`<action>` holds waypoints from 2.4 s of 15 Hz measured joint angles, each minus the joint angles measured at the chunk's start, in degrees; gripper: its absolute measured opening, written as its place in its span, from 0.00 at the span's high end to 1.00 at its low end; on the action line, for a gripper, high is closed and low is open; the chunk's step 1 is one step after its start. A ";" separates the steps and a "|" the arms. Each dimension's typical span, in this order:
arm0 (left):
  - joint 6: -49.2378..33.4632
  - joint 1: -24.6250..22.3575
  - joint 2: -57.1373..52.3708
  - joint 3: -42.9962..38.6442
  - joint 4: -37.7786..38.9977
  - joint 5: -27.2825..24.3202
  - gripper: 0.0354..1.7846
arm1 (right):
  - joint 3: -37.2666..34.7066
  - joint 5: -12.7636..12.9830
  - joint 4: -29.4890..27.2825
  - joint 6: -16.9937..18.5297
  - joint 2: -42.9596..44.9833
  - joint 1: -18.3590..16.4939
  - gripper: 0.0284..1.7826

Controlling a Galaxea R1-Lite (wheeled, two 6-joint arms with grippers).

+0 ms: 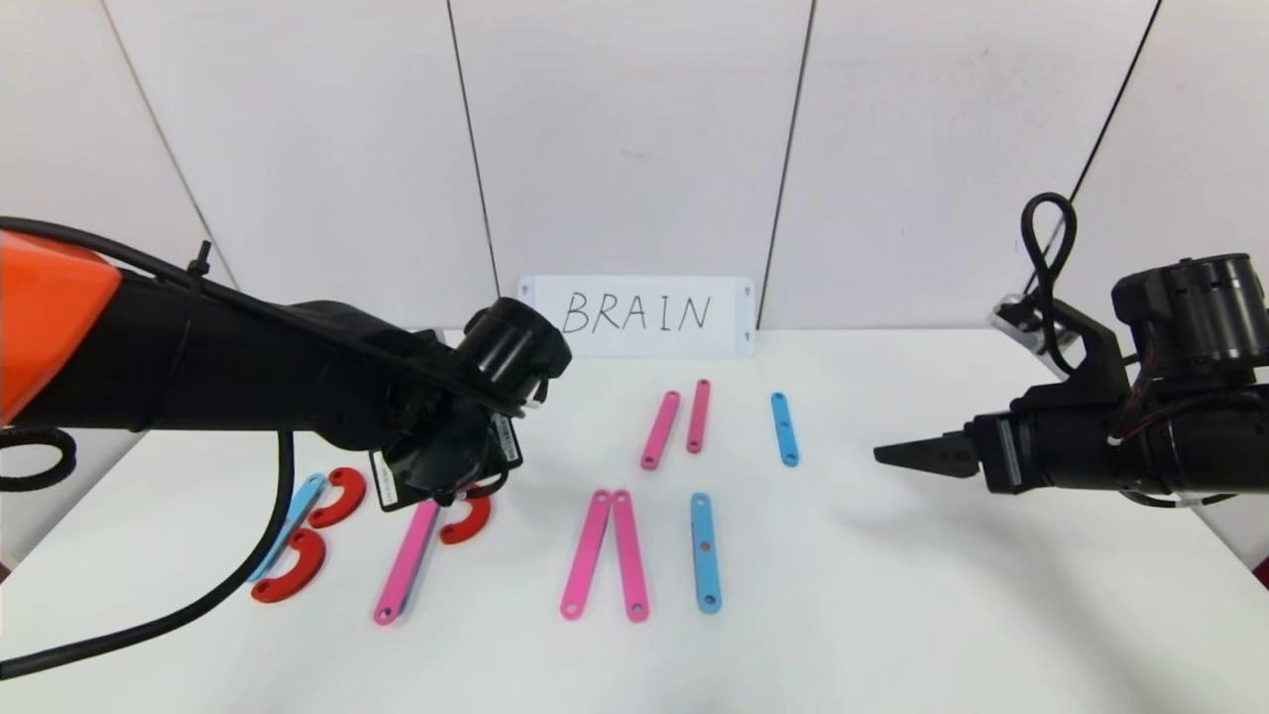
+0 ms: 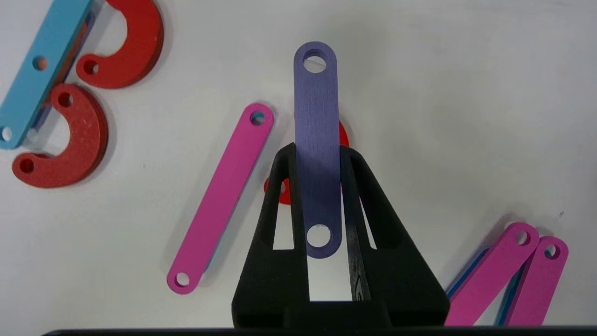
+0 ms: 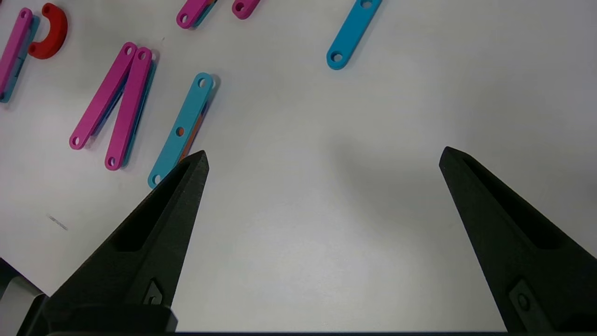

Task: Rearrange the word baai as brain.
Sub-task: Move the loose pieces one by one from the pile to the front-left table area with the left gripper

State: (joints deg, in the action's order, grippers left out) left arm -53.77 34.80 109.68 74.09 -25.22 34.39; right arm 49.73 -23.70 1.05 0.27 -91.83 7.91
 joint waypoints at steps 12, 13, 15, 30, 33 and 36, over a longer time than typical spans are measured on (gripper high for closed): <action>-14.73 7.80 -1.41 -11.25 0.01 0.39 0.87 | 0.00 0.02 0.00 0.00 -0.20 0.07 0.03; -14.91 7.84 -1.16 -11.56 0.06 0.39 0.87 | 0.00 0.05 0.00 0.00 -0.21 0.07 0.03; -15.57 7.89 -0.74 -11.82 0.01 0.39 0.87 | 0.00 0.05 0.00 0.00 -0.23 0.07 0.03; -16.65 7.83 1.73 -12.74 -0.10 2.27 0.81 | 0.00 0.13 0.02 -0.02 -0.65 0.07 0.03; -16.76 7.73 2.34 -12.76 -0.11 2.44 0.63 | 0.00 0.11 0.02 -0.02 -0.65 0.07 0.03; -16.68 7.73 2.39 -12.63 -0.11 2.46 0.33 | 0.00 0.13 0.00 0.00 -0.65 0.10 0.03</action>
State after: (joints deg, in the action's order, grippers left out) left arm -70.45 42.53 112.07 61.46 -25.33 36.85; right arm 49.73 -23.56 1.05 0.27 -92.48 8.01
